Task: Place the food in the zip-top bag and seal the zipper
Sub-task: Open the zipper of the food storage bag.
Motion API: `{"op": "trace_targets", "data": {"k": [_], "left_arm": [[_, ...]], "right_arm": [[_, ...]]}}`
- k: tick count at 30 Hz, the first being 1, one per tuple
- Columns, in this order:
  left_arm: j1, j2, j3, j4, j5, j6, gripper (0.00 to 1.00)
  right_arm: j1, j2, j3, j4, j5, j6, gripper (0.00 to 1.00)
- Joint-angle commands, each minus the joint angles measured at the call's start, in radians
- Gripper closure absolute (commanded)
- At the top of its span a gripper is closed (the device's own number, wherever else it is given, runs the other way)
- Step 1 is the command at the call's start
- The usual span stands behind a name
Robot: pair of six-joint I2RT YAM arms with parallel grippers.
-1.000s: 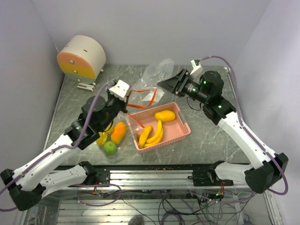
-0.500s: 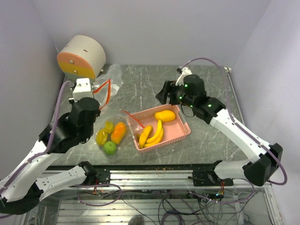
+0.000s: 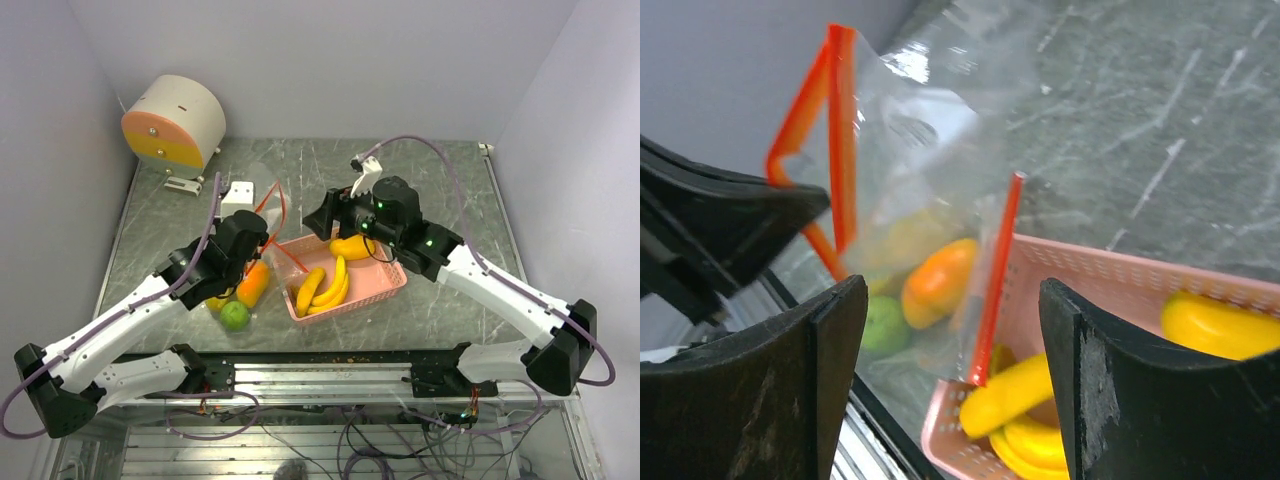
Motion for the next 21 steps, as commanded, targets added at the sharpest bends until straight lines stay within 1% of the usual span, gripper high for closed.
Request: {"op": "trace_targets", "data": {"k": [1, 5, 8, 11, 14, 17, 21], "left_arm": [[-0.001, -0.015, -0.046, 0.238, 0.109, -0.042, 0.93], [-0.002, 0.005, -0.054, 0.258, 0.115, -0.057, 0.93], [-0.002, 0.017, -0.063, 0.272, 0.124, -0.057, 0.93], [-0.002, 0.023, -0.069, 0.284, 0.127, -0.054, 0.93], [-0.002, 0.027, -0.072, 0.284, 0.107, -0.046, 0.93], [-0.002, 0.025, -0.074, 0.273, 0.075, -0.041, 0.93], [-0.002, 0.023, -0.074, 0.266, 0.052, -0.036, 0.93]], "right_arm": [[0.027, 0.020, -0.049, 0.205, -0.014, 0.061, 0.31], [0.048, 0.106, -0.018, 0.241, -0.029, 0.072, 0.32], [0.076, 0.125, -0.013, 0.273, -0.035, 0.080, 0.32], [0.100, 0.118, -0.013, 0.277, -0.009, 0.076, 0.32], [0.120, 0.078, -0.043, 0.283, 0.042, 0.083, 0.34], [0.145, 0.049, -0.044, 0.232, 0.120, 0.082, 0.37], [0.172, 0.041, -0.046, 0.217, 0.146, 0.087, 0.37]]}}
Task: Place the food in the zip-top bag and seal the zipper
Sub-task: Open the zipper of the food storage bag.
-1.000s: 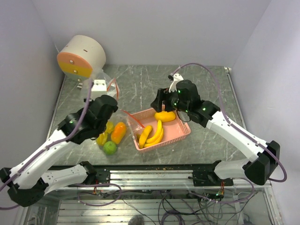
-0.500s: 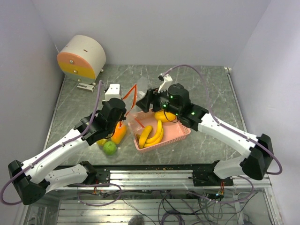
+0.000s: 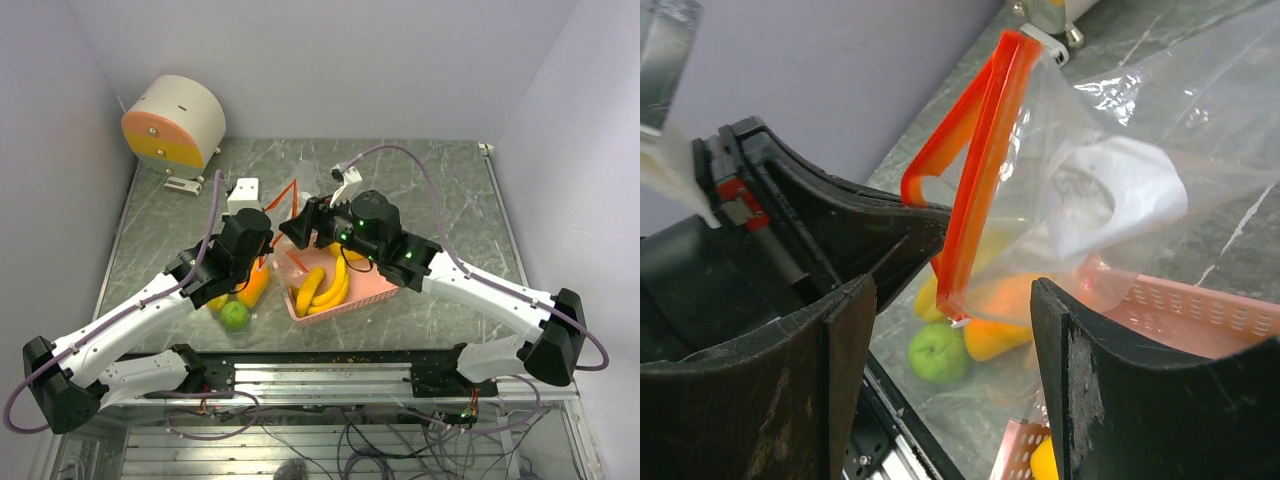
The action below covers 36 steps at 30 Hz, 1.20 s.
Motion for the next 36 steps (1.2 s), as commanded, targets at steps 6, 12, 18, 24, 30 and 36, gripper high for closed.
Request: {"op": "trace_targets", "data": {"k": [6, 12, 18, 24, 30, 36], "left_arm": [[-0.002, -0.009, 0.005, 0.038, -0.008, -0.004, 0.93], [-0.002, -0.039, 0.023, 0.035, 0.005, 0.008, 0.93], [-0.002, -0.131, 0.106, -0.108, -0.070, 0.047, 0.93], [-0.002, -0.257, 0.198, -0.341, -0.270, 0.069, 0.93], [-0.001, -0.263, 0.234, -0.477, -0.287, 0.024, 0.93], [-0.002, -0.193, 0.123, -0.354, -0.156, 0.011, 0.93]], "right_arm": [[0.041, 0.079, 0.096, -0.068, 0.161, 0.006, 0.37], [0.043, 0.178, 0.173, -0.120, 0.294, 0.012, 0.38], [0.042, 0.228, 0.193, -0.251, 0.520, -0.007, 0.39], [0.037, 0.162, 0.095, -0.301, 0.617, -0.042, 0.40], [0.033, 0.252, 0.094, -0.212, 0.380, -0.145, 0.41], [0.032, 0.341, 0.113, -0.160, 0.183, -0.189, 0.38]]}}
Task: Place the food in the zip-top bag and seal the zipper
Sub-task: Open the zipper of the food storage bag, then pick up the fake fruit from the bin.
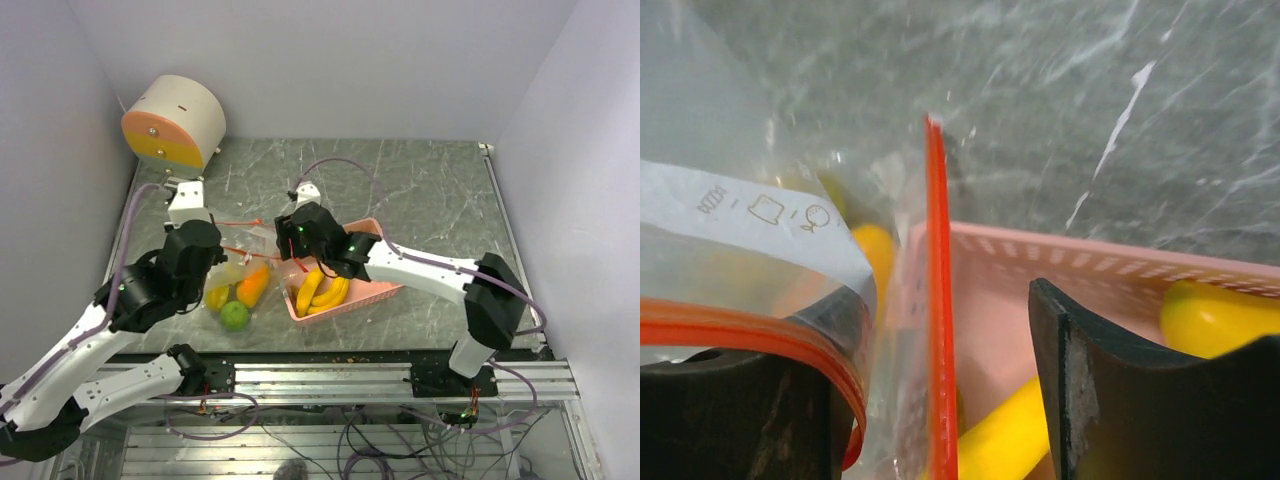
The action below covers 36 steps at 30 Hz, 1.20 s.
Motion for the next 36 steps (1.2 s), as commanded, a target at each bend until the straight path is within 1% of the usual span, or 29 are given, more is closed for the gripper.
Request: {"op": "trace_targets", "data": {"k": [1, 3, 6, 8, 9, 12, 14, 17, 20, 23, 26, 31, 33, 36], "left_arm": [[0.008, 0.061, -0.084, 0.079, 0.038, -0.004, 0.93], [0.007, 0.107, -0.130, 0.140, 0.063, -0.015, 0.93], [0.007, 0.175, -0.185, 0.216, 0.074, -0.029, 0.93], [0.007, 0.207, -0.220, 0.261, 0.077, -0.035, 0.93], [0.008, 0.219, -0.237, 0.281, 0.078, -0.038, 0.93], [0.007, 0.233, -0.269, 0.320, 0.084, -0.050, 0.93], [0.008, 0.229, -0.275, 0.324, 0.085, -0.054, 0.93], [0.008, 0.206, -0.274, 0.314, 0.080, -0.054, 0.93], [0.007, 0.175, -0.275, 0.309, 0.081, -0.050, 0.93], [0.007, 0.152, -0.278, 0.307, 0.086, -0.048, 0.93], [0.007, 0.143, -0.285, 0.313, 0.093, -0.047, 0.93], [0.007, 0.141, -0.290, 0.322, 0.110, -0.042, 0.93], [0.007, 0.137, -0.291, 0.320, 0.117, -0.042, 0.93], [0.008, 0.129, -0.291, 0.321, 0.122, -0.041, 0.93]], "right_arm": [[-0.015, 0.011, -0.015, -0.003, -0.153, -0.086, 0.36], [-0.015, -0.045, -0.038, 0.028, -0.198, -0.107, 0.33], [-0.015, -0.153, -0.073, 0.052, -0.237, -0.132, 0.27], [-0.015, -0.226, -0.090, 0.054, -0.251, -0.143, 0.26], [-0.015, -0.255, -0.096, 0.049, -0.252, -0.144, 0.24], [-0.014, -0.331, -0.111, 0.025, -0.233, -0.142, 0.23], [-0.017, -0.359, -0.111, -0.026, -0.167, -0.127, 0.24], [-0.030, -0.344, -0.093, -0.177, 0.001, -0.061, 0.25], [-0.065, -0.310, -0.097, -0.315, 0.025, 0.024, 0.26], [-0.079, -0.306, -0.140, -0.371, 0.013, 0.084, 0.26], [-0.080, -0.298, -0.178, -0.406, 0.003, 0.134, 0.27], [-0.094, -0.236, -0.230, -0.416, -0.013, 0.192, 0.28], [-0.119, -0.219, -0.272, -0.380, -0.035, 0.199, 0.28], [-0.173, -0.196, -0.319, -0.300, -0.117, 0.200, 0.28]]}}
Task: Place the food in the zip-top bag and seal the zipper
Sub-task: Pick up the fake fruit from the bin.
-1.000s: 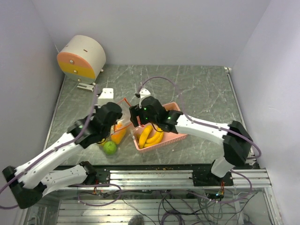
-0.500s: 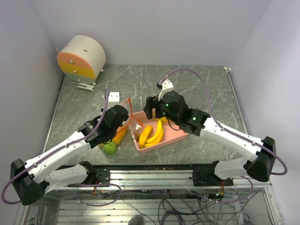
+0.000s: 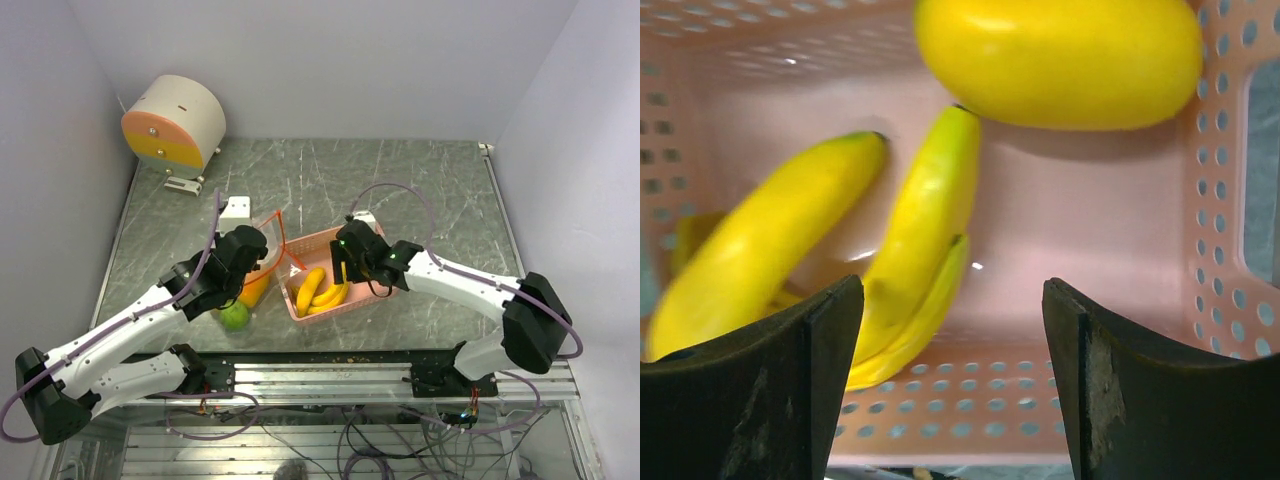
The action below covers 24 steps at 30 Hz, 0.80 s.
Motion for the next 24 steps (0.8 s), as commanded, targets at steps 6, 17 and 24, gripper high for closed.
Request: {"op": "trace_targets", "data": {"k": [6, 17, 24], "left_arm": [[0.005, -0.023, -0.001, 0.032, 0.016, 0.001, 0.93], [0.006, -0.018, -0.014, 0.042, 0.010, 0.009, 0.93], [0.005, -0.007, -0.001, 0.043, 0.009, 0.014, 0.93]], "right_arm": [[-0.107, 0.115, -0.076, 0.179, -0.156, 0.035, 0.29], [-0.107, 0.154, -0.095, 0.164, -0.102, 0.049, 0.64], [-0.084, 0.027, -0.042, 0.115, 0.055, -0.014, 0.89]]}}
